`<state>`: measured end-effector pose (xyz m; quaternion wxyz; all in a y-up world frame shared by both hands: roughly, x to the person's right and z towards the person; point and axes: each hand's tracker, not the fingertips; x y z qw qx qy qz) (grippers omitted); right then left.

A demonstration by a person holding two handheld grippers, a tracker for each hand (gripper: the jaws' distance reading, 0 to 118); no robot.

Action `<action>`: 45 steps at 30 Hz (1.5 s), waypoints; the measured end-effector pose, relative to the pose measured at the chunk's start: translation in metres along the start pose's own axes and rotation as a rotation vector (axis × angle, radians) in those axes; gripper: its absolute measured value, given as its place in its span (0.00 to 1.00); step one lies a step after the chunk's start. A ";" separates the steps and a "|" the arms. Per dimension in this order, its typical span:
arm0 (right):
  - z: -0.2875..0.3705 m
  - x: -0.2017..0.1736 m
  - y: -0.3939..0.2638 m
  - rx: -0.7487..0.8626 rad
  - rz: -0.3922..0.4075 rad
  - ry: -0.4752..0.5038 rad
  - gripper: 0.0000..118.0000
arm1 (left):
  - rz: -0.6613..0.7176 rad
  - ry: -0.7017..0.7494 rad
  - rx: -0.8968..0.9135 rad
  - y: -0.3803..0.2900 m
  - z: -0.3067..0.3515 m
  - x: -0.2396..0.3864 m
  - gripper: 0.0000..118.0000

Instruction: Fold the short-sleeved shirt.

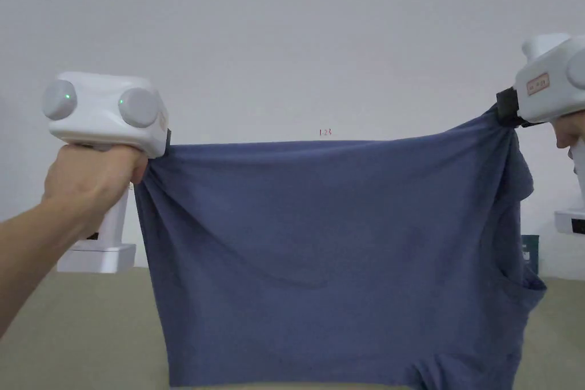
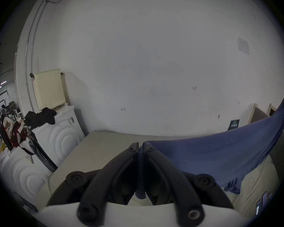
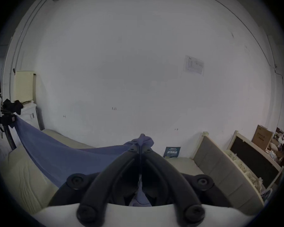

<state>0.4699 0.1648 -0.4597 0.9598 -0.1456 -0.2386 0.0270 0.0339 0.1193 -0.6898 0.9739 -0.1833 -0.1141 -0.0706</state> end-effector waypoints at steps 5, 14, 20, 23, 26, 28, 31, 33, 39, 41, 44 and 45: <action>-0.011 -0.004 -0.094 -0.139 0.033 0.023 0.02 | -0.051 -0.033 -0.107 -0.083 -0.030 0.012 0.03; 0.075 -0.019 -0.284 -0.327 -0.043 0.144 0.02 | -0.115 -0.081 -0.287 -0.261 0.010 -0.006 0.03; 0.149 -0.020 -0.397 -0.410 -0.215 0.181 0.02 | -0.081 -0.133 -0.395 -0.375 0.070 -0.035 0.03; 0.193 -0.024 -0.439 -0.436 -0.204 0.193 0.02 | -0.059 -0.138 -0.406 -0.417 0.098 -0.055 0.03; 0.234 -0.022 -0.466 -0.448 -0.230 0.198 0.02 | 0.012 -0.125 -0.429 -0.442 0.128 -0.072 0.03; 0.263 -0.020 -0.478 -0.453 -0.244 0.195 0.02 | 0.051 -0.147 -0.433 -0.456 0.153 -0.086 0.03; 0.297 -0.017 -0.495 -0.465 -0.262 0.214 0.02 | 0.053 -0.157 -0.438 -0.472 0.183 -0.102 0.03; 0.314 -0.016 -0.503 -0.483 -0.239 0.217 0.02 | 0.037 -0.180 -0.445 -0.479 0.199 -0.110 0.03; 0.346 -0.013 -0.512 -0.491 -0.234 0.223 0.02 | -0.050 -0.206 -0.435 -0.490 0.240 -0.114 0.03; 0.350 -0.013 -0.515 -0.491 -0.214 0.218 0.02 | -0.055 -0.215 -0.441 -0.493 0.244 -0.116 0.03; 0.349 -0.013 -0.516 -0.490 -0.211 0.208 0.03 | -0.063 -0.223 -0.451 -0.497 0.249 -0.111 0.03; 0.348 -0.014 -0.515 -0.487 -0.217 0.203 0.03 | -0.062 -0.219 -0.454 -0.498 0.249 -0.110 0.03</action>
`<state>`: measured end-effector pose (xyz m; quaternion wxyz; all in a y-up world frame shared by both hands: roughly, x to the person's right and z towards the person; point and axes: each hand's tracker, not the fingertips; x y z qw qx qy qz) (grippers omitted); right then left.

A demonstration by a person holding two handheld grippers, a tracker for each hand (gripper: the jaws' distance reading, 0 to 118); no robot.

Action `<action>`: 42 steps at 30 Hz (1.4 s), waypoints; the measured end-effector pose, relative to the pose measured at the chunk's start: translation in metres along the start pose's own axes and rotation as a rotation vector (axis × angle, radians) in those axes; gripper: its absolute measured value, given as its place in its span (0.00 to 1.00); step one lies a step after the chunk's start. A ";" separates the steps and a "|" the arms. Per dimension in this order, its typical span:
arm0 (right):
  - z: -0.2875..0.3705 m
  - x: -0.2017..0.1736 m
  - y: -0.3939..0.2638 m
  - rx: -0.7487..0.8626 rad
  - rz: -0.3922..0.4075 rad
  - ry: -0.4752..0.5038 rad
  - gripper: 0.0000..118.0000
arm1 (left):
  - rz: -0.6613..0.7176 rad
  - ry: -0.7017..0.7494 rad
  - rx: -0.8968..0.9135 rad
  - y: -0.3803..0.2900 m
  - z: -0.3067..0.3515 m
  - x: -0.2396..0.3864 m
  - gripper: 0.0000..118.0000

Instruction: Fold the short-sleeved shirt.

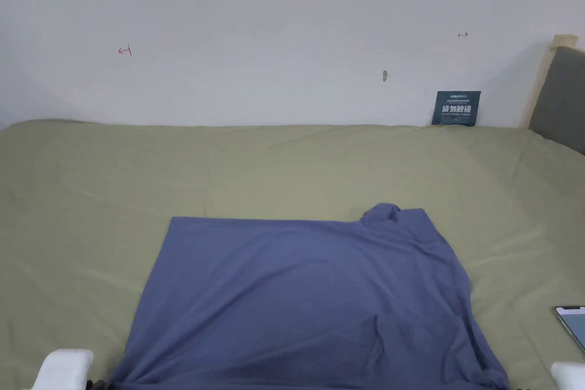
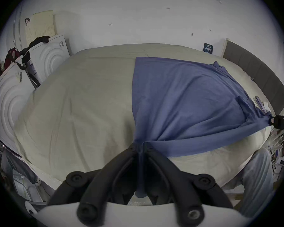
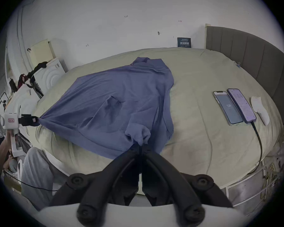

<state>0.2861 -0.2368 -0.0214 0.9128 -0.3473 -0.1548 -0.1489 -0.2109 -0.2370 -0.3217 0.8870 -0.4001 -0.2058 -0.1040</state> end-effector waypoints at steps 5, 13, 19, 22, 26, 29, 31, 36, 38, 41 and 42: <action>0.003 -0.007 0.006 0.019 -0.002 -0.072 0.84 | 0.024 0.003 0.006 0.000 0.005 0.005 0.63; 0.031 -0.025 0.013 0.117 -0.040 -0.019 1.00 | 0.129 -0.090 0.126 0.014 0.068 0.029 0.96; 0.033 -0.027 -0.004 0.092 -0.014 -0.041 0.01 | 0.123 -0.046 0.135 0.000 0.095 0.039 0.00; 0.031 -0.024 -0.012 0.021 -0.032 -0.044 0.01 | 0.117 -0.054 0.080 -0.015 0.073 0.015 0.00; 0.031 -0.024 -0.011 0.034 -0.036 -0.048 0.01 | 0.124 -0.034 -0.006 -0.026 0.043 -0.011 0.00; 0.032 -0.021 -0.009 0.033 -0.027 -0.053 0.01 | 0.083 -0.022 -0.014 -0.028 0.026 -0.013 0.32; 0.030 -0.020 -0.007 0.025 -0.021 -0.056 0.01 | 0.074 -0.005 -0.047 -0.028 0.011 -0.011 1.00; 0.026 -0.017 -0.006 0.003 -0.002 -0.056 0.01 | 0.043 0.020 -0.124 -0.019 -0.019 0.000 0.94; 0.021 -0.015 -0.005 -0.008 0.006 -0.069 0.01 | 0.022 0.059 -0.118 -0.014 -0.015 0.014 0.91; 0.010 0.002 -0.008 -0.025 -0.023 -0.076 0.01 | 0.065 0.024 -0.171 -0.014 -0.025 0.018 0.47; 0.009 0.004 -0.008 -0.026 -0.032 -0.078 0.01 | 0.090 0.005 -0.162 -0.011 -0.025 0.014 0.23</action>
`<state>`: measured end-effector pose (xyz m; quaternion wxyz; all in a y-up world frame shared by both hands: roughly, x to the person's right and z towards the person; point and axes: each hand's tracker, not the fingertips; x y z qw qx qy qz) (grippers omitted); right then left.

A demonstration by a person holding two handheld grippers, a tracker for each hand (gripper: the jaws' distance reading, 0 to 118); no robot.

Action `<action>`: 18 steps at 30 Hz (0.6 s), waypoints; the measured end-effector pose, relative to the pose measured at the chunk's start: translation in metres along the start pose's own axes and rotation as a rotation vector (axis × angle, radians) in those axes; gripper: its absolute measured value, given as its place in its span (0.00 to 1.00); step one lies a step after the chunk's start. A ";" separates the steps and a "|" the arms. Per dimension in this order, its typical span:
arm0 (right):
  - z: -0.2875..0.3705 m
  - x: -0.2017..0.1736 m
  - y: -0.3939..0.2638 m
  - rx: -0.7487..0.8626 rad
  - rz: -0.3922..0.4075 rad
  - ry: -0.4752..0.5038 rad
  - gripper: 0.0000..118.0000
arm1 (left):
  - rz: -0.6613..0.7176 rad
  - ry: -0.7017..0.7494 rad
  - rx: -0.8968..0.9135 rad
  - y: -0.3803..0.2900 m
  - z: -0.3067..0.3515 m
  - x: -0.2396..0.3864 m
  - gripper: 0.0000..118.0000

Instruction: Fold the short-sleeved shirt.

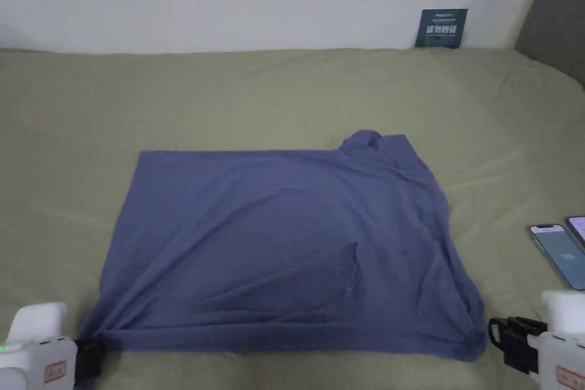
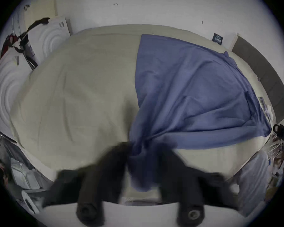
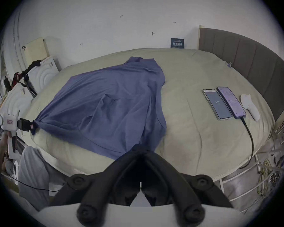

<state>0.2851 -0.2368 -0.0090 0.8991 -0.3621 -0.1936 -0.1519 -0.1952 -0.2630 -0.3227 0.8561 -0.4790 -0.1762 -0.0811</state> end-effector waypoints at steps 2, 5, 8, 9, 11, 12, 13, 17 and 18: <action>0.000 0.001 0.000 -0.008 -0.007 0.004 0.21 | -0.010 0.012 0.024 -0.005 0.008 0.009 0.08; -0.010 0.001 0.000 -0.055 0.014 0.022 1.00 | 0.007 -0.022 0.016 -0.003 0.013 0.003 0.07; -0.035 0.004 -0.007 -0.099 -0.005 0.074 0.98 | 0.005 -0.024 0.011 0.000 0.012 -0.002 0.07; -0.035 0.002 -0.006 -0.091 -0.006 0.080 0.94 | 0.007 -0.025 0.010 -0.001 0.013 -0.001 0.07; -0.047 0.004 -0.009 -0.106 0.004 0.089 0.50 | 0.008 -0.024 0.007 0.002 0.016 0.001 0.07; -0.054 0.006 -0.011 -0.125 0.021 0.071 0.21 | 0.007 -0.024 0.007 0.003 0.017 0.002 0.07; -0.048 0.002 -0.011 -0.136 0.042 0.064 0.09 | 0.009 -0.025 0.007 0.002 0.018 0.002 0.07; -0.041 0.010 -0.009 -0.138 0.009 0.088 0.06 | 0.011 -0.032 0.004 0.008 0.020 -0.003 0.07; -0.036 0.011 -0.006 -0.118 0.010 0.081 0.06 | 0.012 -0.038 0.008 0.008 0.023 -0.003 0.07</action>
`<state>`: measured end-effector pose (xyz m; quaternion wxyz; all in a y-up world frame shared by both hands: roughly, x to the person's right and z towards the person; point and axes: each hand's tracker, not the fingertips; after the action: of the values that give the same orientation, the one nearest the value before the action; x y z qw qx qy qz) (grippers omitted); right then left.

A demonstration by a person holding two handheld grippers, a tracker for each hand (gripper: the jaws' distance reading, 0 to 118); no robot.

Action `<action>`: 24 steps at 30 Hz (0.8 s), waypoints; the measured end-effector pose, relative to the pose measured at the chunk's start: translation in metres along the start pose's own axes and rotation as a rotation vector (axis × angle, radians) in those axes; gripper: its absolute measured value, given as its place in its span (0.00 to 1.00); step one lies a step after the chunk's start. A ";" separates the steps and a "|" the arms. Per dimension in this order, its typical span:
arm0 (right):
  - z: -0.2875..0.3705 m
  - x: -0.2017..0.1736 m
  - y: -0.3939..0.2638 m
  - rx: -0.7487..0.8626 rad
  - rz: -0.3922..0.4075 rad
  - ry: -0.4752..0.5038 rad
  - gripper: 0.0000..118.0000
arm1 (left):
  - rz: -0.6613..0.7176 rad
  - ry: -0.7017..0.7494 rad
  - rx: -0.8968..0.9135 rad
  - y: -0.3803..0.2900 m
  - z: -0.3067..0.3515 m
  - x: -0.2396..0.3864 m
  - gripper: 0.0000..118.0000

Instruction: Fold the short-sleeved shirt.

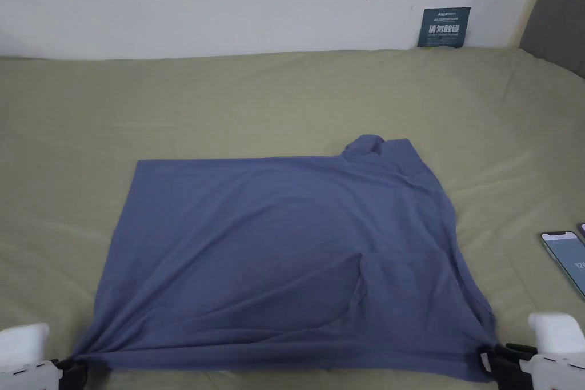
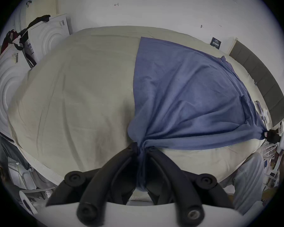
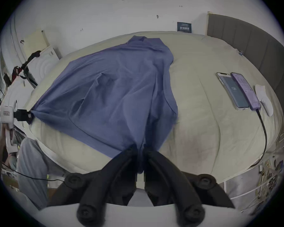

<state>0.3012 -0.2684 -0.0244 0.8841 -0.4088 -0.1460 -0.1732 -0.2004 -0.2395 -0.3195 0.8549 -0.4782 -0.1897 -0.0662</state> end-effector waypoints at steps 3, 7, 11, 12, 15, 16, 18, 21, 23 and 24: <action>0.018 -0.002 0.014 0.050 -0.001 -0.003 0.06 | -0.002 -0.010 0.015 0.012 0.009 0.000 0.07; 0.031 -0.005 0.049 0.104 -0.004 0.003 0.06 | -0.016 -0.030 0.054 0.041 0.018 0.001 0.07; 0.030 -0.012 0.104 0.155 0.027 -0.012 0.06 | -0.011 -0.069 0.086 0.090 0.014 0.000 0.07; 0.026 -0.014 0.118 0.157 0.039 -0.017 0.06 | -0.013 -0.069 0.090 0.105 0.009 0.002 0.07; 0.007 -0.017 0.162 0.161 0.049 -0.022 0.06 | -0.018 -0.065 0.092 0.146 -0.014 0.002 0.07; -0.001 -0.016 0.174 0.156 0.047 -0.020 0.06 | -0.018 -0.068 0.082 0.157 -0.022 0.002 0.07; -0.022 -0.011 0.198 0.139 0.050 -0.026 0.06 | -0.024 -0.071 0.056 0.178 -0.041 0.006 0.07; -0.055 -0.009 0.226 0.099 0.056 -0.036 0.06 | -0.021 -0.072 0.020 0.200 -0.073 0.009 0.07; -0.078 -0.005 0.237 0.066 0.040 -0.031 0.06 | -0.017 -0.065 0.004 0.208 -0.090 0.011 0.07; -0.090 -0.001 0.240 0.046 0.014 -0.031 0.08 | -0.012 -0.073 -0.005 0.212 -0.100 0.011 0.07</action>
<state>0.4127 -0.1927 -0.2420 0.8921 -0.3918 -0.1608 -0.1574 -0.1017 -0.2093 -0.5304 0.8460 -0.4812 -0.2233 -0.0541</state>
